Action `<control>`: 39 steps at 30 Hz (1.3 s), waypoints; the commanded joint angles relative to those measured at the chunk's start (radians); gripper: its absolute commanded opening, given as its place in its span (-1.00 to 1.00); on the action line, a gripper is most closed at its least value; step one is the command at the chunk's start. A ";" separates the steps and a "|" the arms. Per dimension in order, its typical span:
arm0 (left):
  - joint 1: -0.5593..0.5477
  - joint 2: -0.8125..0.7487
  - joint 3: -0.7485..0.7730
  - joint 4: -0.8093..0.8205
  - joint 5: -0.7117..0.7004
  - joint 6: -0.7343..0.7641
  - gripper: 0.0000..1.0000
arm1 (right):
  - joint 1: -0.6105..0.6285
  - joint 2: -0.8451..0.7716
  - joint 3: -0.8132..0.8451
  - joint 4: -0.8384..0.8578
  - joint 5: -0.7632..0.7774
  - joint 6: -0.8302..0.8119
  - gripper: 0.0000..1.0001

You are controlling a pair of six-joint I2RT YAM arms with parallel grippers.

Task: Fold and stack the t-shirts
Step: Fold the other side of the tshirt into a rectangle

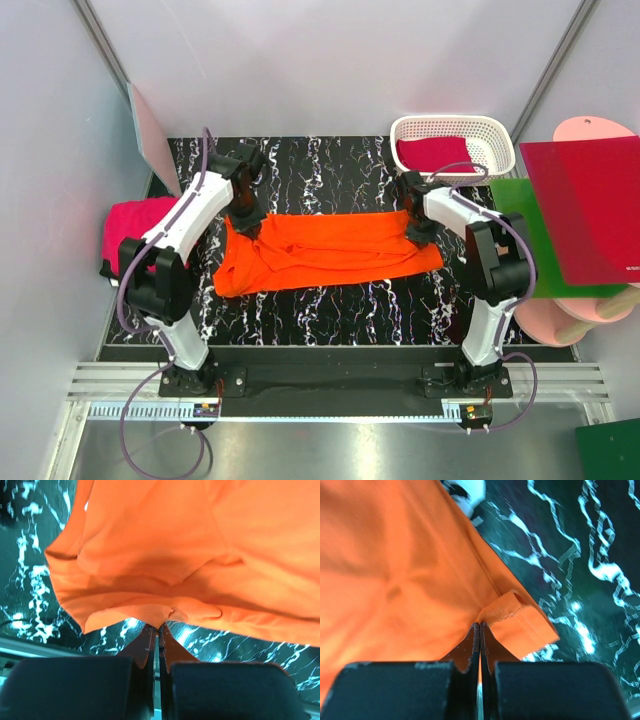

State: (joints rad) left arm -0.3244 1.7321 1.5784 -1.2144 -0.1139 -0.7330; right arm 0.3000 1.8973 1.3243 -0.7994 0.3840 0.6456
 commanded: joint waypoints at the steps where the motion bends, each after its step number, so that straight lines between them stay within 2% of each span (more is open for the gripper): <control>1: 0.024 0.047 0.101 -0.014 -0.039 0.014 -1.00 | -0.004 0.055 0.093 0.012 0.018 -0.040 -1.00; 15: 0.139 0.274 0.222 -0.057 -0.027 0.020 -1.00 | -0.006 0.204 0.220 -0.040 -0.011 -0.046 -0.99; 22: 0.156 0.391 0.403 -0.074 -0.013 0.046 -1.00 | -0.006 0.229 0.236 -0.057 -0.028 -0.050 -0.81; 24: 0.162 0.421 0.431 -0.079 0.000 0.053 -0.97 | -0.005 0.230 0.243 -0.057 -0.042 -0.064 -0.65; 25: 0.165 0.428 0.446 -0.079 0.026 0.061 -0.50 | -0.006 0.227 0.246 -0.055 -0.046 -0.070 -0.60; 26: 0.174 0.434 0.451 -0.077 0.043 0.067 -0.16 | -0.006 0.224 0.254 -0.057 -0.053 -0.078 -0.55; 27: 0.177 0.434 0.453 -0.077 0.051 0.069 0.16 | -0.006 0.209 0.256 -0.058 -0.050 -0.083 0.19; 28: 0.177 0.426 0.450 -0.079 0.046 0.069 0.52 | -0.007 0.195 0.256 -0.055 -0.042 -0.077 0.62; 29: 0.177 0.416 0.445 -0.076 0.039 0.069 0.97 | -0.006 0.180 0.253 -0.057 -0.031 -0.074 0.84; 30: 0.177 0.382 0.437 -0.071 0.033 0.070 0.98 | -0.004 0.148 0.253 -0.057 -0.013 -0.073 0.99; 33: 0.176 0.305 0.396 -0.051 0.026 0.092 0.98 | -0.006 0.096 0.262 -0.050 -0.011 -0.080 1.00; 38: 0.162 0.176 0.258 0.012 0.100 0.136 0.97 | -0.006 0.034 0.268 -0.047 -0.019 -0.074 0.99; 39: 0.156 0.167 0.240 0.019 0.108 0.142 0.81 | -0.006 0.023 0.266 -0.046 -0.020 -0.069 1.00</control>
State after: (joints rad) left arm -0.1528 2.0319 1.8721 -1.2461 -0.0711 -0.6369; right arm 0.2943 2.0289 1.5620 -0.8608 0.3679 0.5694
